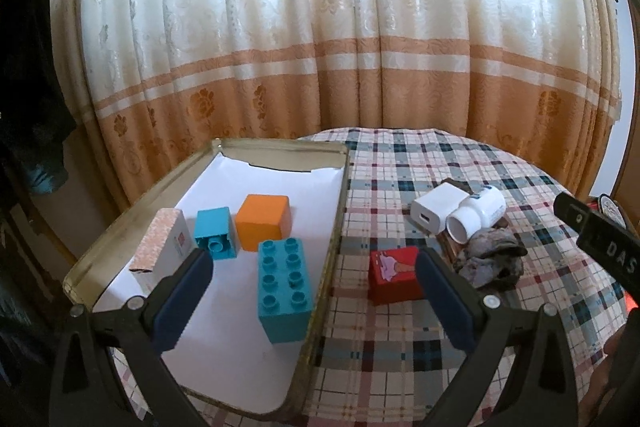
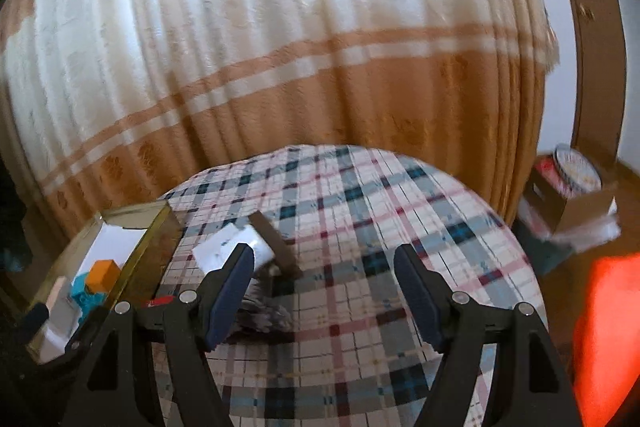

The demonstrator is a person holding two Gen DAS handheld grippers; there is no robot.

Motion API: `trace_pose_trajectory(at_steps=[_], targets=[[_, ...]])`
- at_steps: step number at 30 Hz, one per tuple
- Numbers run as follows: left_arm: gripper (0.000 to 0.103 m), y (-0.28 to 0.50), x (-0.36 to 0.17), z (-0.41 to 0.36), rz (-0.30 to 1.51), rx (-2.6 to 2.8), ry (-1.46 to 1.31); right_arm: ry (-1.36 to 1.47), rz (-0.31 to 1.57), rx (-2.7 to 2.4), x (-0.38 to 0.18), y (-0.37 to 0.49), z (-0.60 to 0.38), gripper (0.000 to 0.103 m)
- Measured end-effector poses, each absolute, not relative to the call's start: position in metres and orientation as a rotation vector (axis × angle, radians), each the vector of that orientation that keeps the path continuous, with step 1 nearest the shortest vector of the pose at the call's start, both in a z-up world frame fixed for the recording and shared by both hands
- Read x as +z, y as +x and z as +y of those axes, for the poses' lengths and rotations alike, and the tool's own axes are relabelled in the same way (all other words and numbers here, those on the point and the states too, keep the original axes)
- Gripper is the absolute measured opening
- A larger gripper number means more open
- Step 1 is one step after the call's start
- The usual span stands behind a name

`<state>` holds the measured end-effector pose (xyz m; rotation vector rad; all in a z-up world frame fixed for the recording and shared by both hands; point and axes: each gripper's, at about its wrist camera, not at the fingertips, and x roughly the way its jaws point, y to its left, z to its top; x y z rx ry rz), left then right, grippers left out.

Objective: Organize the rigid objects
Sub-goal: 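Move the right tool toward the grey cloth beside the white cylinders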

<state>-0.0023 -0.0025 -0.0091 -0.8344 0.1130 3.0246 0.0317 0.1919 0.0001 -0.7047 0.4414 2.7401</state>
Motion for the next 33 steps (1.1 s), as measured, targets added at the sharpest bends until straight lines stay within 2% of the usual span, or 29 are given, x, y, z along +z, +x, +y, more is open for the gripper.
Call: trace_pose_trajectory(at_steps=[4,14,20,33], targets=[[0.102,0.006,-0.01,-0.006,0.089,3.012,-0.846,-0.796,0.486,2.719,-0.008,0.03,0.199,0.075],[0.102,0.019,-0.005,-0.014,0.058,3.055,-0.787,-0.912,0.44,2.814,-0.009,0.019,0.177,0.075],[0.102,0.007,-0.016,-0.02,0.021,3.027,-0.963,-1.121,0.428,2.821,-0.026,-0.007,0.156,0.075],[0.102,0.006,-0.019,-0.02,0.014,3.026,-0.988,-1.166,0.354,2.809,-0.027,-0.024,0.143,0.075]])
